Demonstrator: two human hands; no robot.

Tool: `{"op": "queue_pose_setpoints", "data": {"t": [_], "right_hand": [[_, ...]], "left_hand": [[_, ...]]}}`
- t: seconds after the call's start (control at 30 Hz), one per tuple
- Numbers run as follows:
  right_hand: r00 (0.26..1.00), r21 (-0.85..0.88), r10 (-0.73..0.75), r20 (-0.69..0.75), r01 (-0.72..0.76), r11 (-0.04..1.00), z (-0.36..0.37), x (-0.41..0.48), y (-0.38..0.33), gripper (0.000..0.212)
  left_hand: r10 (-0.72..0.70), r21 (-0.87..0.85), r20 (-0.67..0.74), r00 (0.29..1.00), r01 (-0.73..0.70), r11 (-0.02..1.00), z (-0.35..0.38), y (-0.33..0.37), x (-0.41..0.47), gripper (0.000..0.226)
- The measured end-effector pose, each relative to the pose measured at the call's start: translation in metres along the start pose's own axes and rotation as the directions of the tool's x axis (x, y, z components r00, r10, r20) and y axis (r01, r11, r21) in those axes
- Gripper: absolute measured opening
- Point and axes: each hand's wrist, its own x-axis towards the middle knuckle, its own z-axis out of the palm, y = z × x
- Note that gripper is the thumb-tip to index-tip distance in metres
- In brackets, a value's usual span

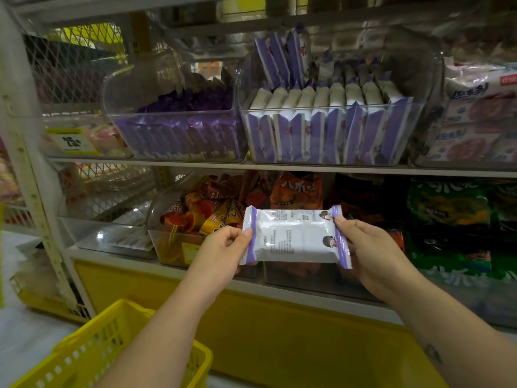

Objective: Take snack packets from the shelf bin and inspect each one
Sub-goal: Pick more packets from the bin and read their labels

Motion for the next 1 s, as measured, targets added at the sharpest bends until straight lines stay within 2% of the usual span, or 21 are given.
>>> {"op": "queue_pose_setpoints", "data": {"t": [0.1,0.17,0.23,0.3,0.4,0.47,0.53,0.57,0.63,0.73,0.9,1.0], "right_hand": [[0.999,0.014,0.011,0.048,-0.011,1.000,0.003,-0.003,0.001,0.027],[0.998,0.016,-0.009,0.056,0.008,1.000,0.004,-0.004,0.001,0.027],[0.996,0.020,-0.056,0.068,0.055,0.998,0.006,-0.005,0.001,0.027],[0.987,0.016,-0.126,0.104,0.125,0.992,0.007,-0.007,0.000,0.029],[0.965,-0.062,-0.207,0.161,0.219,0.974,0.009,-0.011,-0.002,0.029],[0.952,-0.133,-0.228,0.202,0.258,0.957,0.010,-0.014,-0.003,0.018],[0.936,-0.167,-0.248,0.249,0.294,0.941,0.010,-0.016,-0.004,0.009],[0.926,-0.173,-0.262,0.274,0.315,0.933,0.011,-0.018,-0.004,0.009],[0.905,-0.187,-0.280,0.320,0.350,0.918,0.013,-0.021,-0.005,0.022],[0.876,-0.240,-0.300,0.378,0.405,0.882,0.017,-0.026,-0.007,0.038],[0.849,-0.257,-0.291,0.441,0.430,0.866,0.020,-0.031,-0.008,0.031],[0.841,-0.283,-0.291,0.457,0.447,0.848,0.020,-0.033,-0.008,0.024]], "left_hand": [[-0.083,-0.069,-0.024,0.996,0.082,0.994,0.003,-0.002,0.002,0.024],[-0.181,-0.209,-0.002,0.983,0.177,0.962,0.005,-0.003,0.001,0.022],[-0.252,-0.431,0.078,0.965,0.260,0.864,0.005,-0.001,0.000,0.019],[-0.239,-0.565,0.142,0.961,0.277,0.777,0.005,0.001,-0.001,0.026],[-0.150,-0.554,0.140,0.979,0.202,0.807,0.011,0.000,-0.003,0.037],[-0.108,-0.543,0.135,0.985,0.165,0.823,0.017,0.001,-0.005,0.044],[-0.081,-0.588,0.145,0.986,0.152,0.795,0.020,0.003,-0.006,0.041],[-0.068,-0.614,0.149,0.986,0.146,0.775,0.021,0.004,-0.006,0.042],[-0.047,-0.649,0.142,0.989,0.129,0.749,0.022,0.006,-0.006,0.056],[-0.001,-0.629,0.125,0.992,0.080,0.773,0.027,0.005,-0.007,0.076],[0.045,-0.649,0.160,0.986,0.071,0.757,0.038,0.006,-0.013,0.110],[0.019,-0.682,0.133,0.991,0.078,0.727,0.039,0.008,-0.013,0.114]]}}
